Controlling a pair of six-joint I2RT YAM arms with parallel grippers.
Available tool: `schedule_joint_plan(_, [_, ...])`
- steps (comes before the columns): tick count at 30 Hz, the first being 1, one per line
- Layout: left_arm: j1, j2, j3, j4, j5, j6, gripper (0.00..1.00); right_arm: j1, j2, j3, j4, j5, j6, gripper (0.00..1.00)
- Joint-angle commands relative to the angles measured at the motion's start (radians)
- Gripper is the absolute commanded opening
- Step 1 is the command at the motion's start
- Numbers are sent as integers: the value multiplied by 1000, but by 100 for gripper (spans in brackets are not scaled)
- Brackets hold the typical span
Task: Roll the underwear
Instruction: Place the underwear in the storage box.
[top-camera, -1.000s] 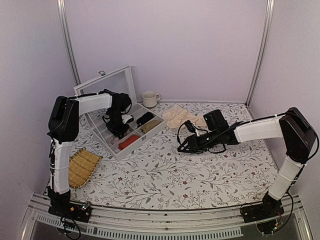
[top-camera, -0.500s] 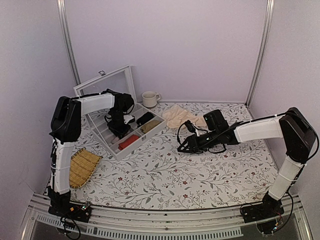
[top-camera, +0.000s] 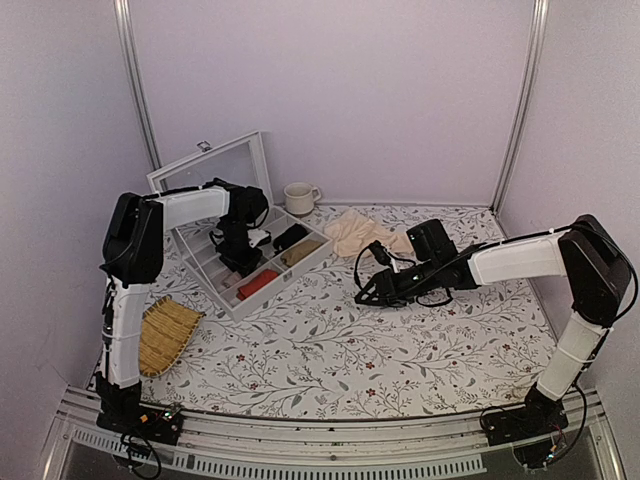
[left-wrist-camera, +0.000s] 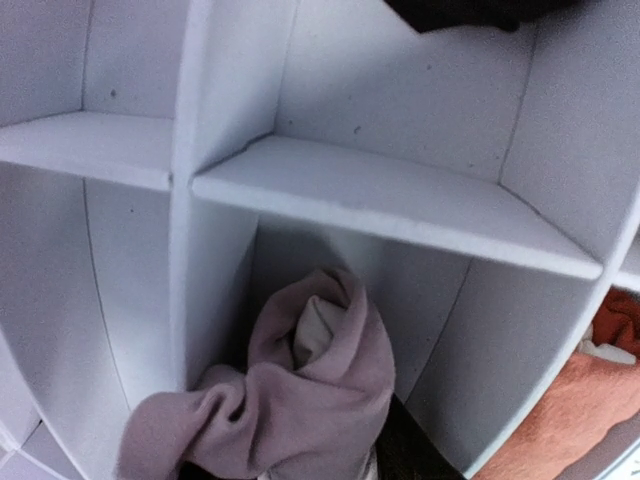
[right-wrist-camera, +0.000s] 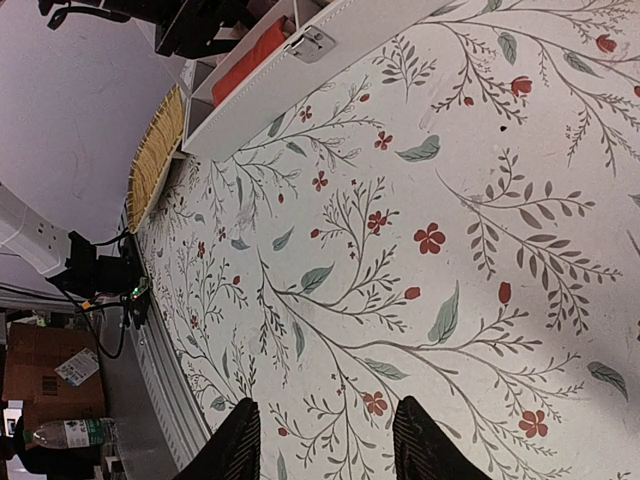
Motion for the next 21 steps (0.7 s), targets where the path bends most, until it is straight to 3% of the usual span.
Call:
schedule_joint_plan(1, [4,-11,27,48,12,-16,39,-4,-42,17,10,-12,-3,44])
schedule_joint_plan(21, [10,-103,81,-12,-3,-63,38,-4,-36,27,5,-15,-5,44])
